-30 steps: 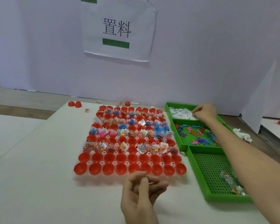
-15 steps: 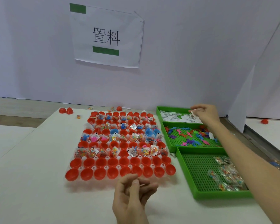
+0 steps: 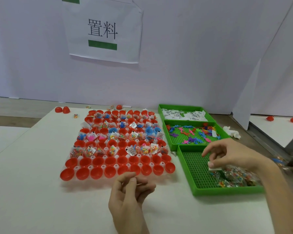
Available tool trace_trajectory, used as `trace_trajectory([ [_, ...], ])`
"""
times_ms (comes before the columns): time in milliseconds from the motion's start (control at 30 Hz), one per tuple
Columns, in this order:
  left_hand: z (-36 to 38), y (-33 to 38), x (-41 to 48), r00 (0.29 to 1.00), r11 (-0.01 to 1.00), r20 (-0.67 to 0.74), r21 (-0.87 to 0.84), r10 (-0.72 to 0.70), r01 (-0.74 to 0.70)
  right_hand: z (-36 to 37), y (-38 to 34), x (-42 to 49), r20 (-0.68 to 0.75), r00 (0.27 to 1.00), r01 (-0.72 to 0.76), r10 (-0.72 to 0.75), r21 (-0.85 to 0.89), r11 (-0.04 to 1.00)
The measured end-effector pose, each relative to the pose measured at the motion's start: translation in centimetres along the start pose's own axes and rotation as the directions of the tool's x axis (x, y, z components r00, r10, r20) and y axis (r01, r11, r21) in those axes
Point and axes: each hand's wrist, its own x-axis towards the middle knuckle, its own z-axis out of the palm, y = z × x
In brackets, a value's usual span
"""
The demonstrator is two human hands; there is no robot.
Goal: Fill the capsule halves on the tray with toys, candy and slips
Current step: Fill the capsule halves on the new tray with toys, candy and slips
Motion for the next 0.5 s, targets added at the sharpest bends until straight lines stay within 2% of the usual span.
trace_trajectory([
  [133,0.0,0.1,-0.1,1.0,1.0,-0.003,0.022,0.021,-0.021,0.3,0.7,0.3,-0.05,0.996,-0.085,0.077,-0.186,0.979],
  [300,0.1,0.2,-0.3,0.999,0.998,-0.003,0.048,0.052,-0.051,0.3,0.7,0.5,-0.007,0.996,-0.089,0.09,-0.227,0.97],
  [400,-0.1,0.2,-0.3,0.998,0.996,0.027,0.063,0.063,-0.064,0.6,0.5,0.7,0.011,0.999,-0.029,0.032,-0.19,0.981],
  [500,0.0,-0.1,-0.3,0.992,0.992,0.122,0.123,0.024,-0.039,1.2,-0.7,0.6,-0.037,0.99,0.136,-0.136,0.012,0.991],
])
